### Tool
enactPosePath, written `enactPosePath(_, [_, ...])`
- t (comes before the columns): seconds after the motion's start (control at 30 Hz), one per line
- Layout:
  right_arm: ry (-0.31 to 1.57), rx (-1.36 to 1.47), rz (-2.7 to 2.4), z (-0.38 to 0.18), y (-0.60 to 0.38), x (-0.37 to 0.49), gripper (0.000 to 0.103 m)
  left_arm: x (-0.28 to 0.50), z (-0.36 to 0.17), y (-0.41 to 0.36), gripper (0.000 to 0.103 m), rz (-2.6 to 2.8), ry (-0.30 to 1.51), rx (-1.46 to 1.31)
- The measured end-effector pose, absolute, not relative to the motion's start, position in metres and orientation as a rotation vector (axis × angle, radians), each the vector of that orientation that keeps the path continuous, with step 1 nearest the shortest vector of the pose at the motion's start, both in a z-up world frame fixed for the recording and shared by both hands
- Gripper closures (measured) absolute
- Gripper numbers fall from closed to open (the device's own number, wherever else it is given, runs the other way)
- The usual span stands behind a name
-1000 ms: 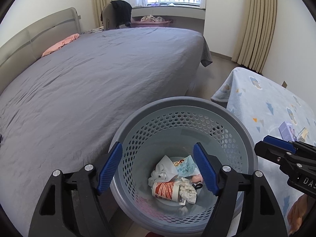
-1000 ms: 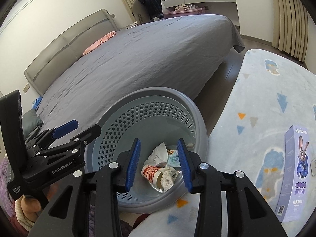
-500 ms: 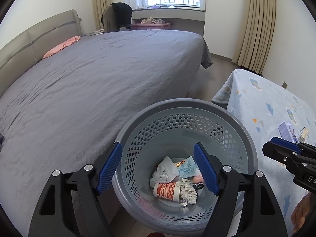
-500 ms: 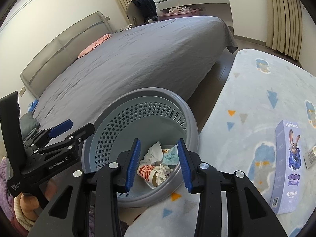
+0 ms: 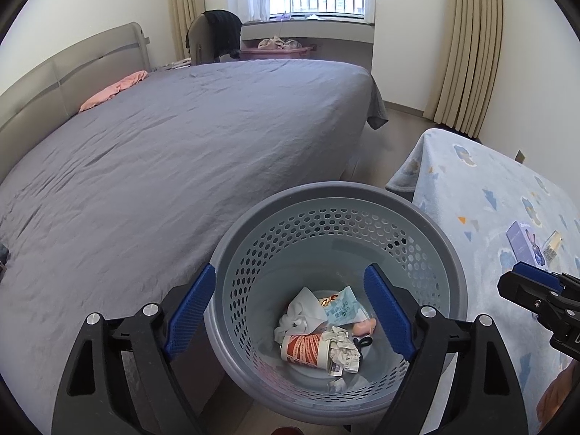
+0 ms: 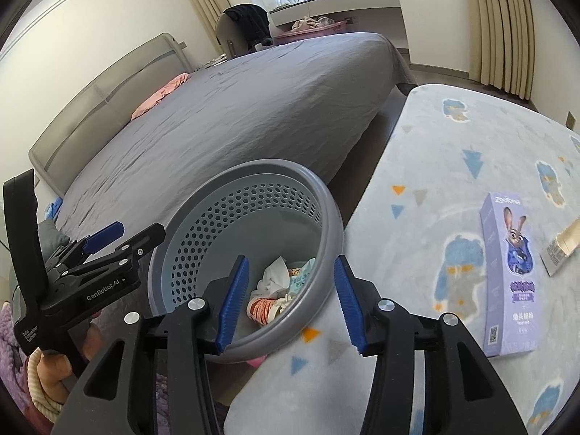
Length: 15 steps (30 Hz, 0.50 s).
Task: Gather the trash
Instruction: 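Move both grippers from the basket back toward the blue blanket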
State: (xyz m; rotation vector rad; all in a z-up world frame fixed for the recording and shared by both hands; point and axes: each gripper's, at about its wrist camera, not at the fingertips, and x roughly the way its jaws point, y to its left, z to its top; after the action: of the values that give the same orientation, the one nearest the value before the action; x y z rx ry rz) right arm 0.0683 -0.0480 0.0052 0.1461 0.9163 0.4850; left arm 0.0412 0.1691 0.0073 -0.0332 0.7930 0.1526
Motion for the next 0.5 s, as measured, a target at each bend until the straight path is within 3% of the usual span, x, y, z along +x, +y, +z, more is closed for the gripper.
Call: enactPosePath(0.5, [0.878, 0.154, 0.388, 0.026, -0.098, 0.048, 0.045, 0.034, 0.015, 0.142, 0.016, 0.087, 0.763, -0.032])
